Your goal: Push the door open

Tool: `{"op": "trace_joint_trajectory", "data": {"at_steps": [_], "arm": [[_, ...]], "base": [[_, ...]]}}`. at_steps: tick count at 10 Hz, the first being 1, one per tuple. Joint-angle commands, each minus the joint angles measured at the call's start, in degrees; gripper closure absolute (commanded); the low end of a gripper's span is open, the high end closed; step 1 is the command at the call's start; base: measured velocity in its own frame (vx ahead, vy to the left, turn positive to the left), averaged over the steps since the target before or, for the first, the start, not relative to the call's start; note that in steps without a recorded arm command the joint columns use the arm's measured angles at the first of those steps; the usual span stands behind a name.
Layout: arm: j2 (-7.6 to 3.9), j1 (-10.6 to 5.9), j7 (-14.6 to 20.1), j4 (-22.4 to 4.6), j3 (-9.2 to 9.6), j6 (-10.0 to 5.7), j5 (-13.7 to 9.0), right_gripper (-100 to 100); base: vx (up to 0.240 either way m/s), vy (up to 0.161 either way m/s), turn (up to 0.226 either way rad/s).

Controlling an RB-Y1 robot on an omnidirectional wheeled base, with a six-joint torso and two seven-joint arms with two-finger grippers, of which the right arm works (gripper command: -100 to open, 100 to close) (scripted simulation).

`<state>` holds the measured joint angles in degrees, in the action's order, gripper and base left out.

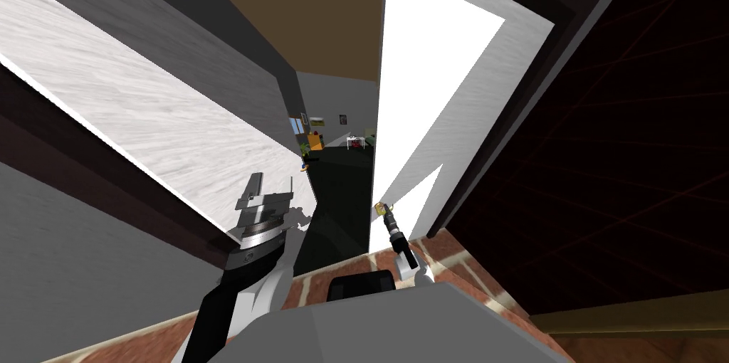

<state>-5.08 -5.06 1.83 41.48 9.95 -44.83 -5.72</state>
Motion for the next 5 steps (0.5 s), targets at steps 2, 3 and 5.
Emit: {"op": "trace_joint_trajectory", "data": {"at_steps": [2,3,5], "arm": [[0.00,0.00,0.0,0.0,0.00,0.00,0.0,100],[0.00,0.00,0.0,0.0,0.00,0.00,0.0,100],[0.00,0.00,0.0,0.0,0.00,0.00,0.0,100]], "base": [[0.039,-0.002,0.001],[-0.028,0.001,0.000],[-0.008,0.000,0.007]]}}
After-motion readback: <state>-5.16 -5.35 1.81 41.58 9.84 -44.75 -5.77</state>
